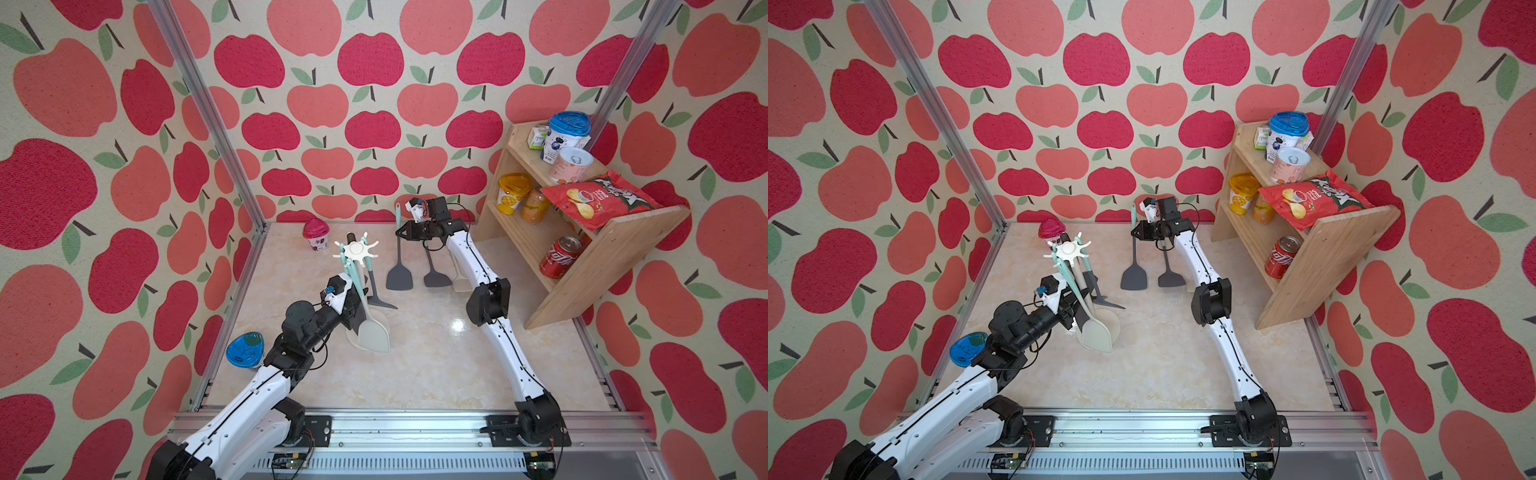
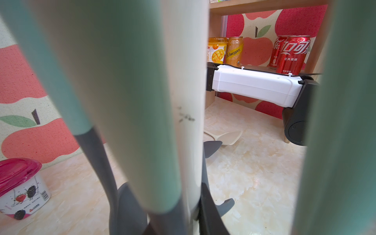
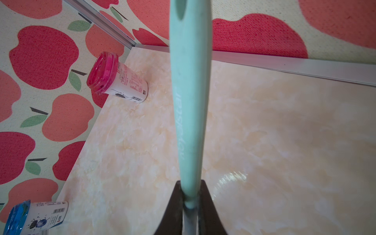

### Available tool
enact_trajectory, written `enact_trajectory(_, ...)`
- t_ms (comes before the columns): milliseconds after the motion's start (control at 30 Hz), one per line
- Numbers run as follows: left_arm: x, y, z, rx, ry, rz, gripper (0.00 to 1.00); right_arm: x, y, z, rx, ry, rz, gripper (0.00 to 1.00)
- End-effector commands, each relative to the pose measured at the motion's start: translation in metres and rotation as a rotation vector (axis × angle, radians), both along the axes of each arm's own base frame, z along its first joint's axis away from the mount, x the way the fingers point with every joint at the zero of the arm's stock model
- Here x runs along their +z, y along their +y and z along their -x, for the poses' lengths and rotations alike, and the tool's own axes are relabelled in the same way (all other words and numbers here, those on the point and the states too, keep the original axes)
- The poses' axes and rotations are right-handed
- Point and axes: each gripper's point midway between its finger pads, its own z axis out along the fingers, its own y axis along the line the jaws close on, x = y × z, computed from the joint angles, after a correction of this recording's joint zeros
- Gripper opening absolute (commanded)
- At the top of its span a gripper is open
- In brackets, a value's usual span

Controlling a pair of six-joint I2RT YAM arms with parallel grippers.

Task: Take the spatula off the kitchen utensil rack
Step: Place the spatula at the center of the board.

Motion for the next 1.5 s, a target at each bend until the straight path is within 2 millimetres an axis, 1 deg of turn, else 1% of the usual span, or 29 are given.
enact_trajectory(0,-0.076,0.012,-0.001,0.046,0.193,-0.167,0.00,-0.005,0.010,-0.002,-0.007,0.002,-0.034,0.00)
enact_trajectory(267,-0.077,0.013,-0.001,0.049,0.194,-0.171,0.00,-0.025,0.013,-0.006,-0.038,0.032,-0.036,0.00)
enact_trajectory(500,-0.078,0.012,-0.002,0.047,0.192,-0.175,0.00,-0.034,0.016,-0.009,-0.053,0.049,-0.050,0.08)
enact_trajectory(667,-0.078,0.012,-0.003,0.045,0.192,-0.173,0.00,-0.044,0.019,-0.004,-0.045,0.063,-0.033,0.16)
enact_trajectory(767,-0.077,0.012,-0.003,0.046,0.192,-0.174,0.00,-0.040,0.022,-0.002,-0.037,0.051,-0.033,0.19)
enact_trajectory(900,-0.077,0.013,-0.002,0.051,0.189,-0.174,0.00,-0.032,0.024,-0.004,-0.042,0.037,-0.045,0.20)
enact_trajectory(1000,-0.075,0.015,-0.001,0.057,0.181,-0.175,0.00,-0.023,0.023,-0.007,-0.058,0.019,-0.047,0.28)
enact_trajectory(1100,-0.075,0.016,0.000,0.063,0.178,-0.178,0.00,-0.008,0.024,-0.006,-0.053,-0.002,-0.053,0.32)
enact_trajectory(1200,-0.075,0.016,0.000,0.062,0.180,-0.177,0.00,0.013,0.024,-0.003,-0.049,-0.051,-0.033,0.37)
enact_trajectory(1467,-0.077,0.016,-0.001,0.064,0.184,-0.176,0.00,0.081,0.022,0.013,-0.024,-0.202,0.037,0.38)
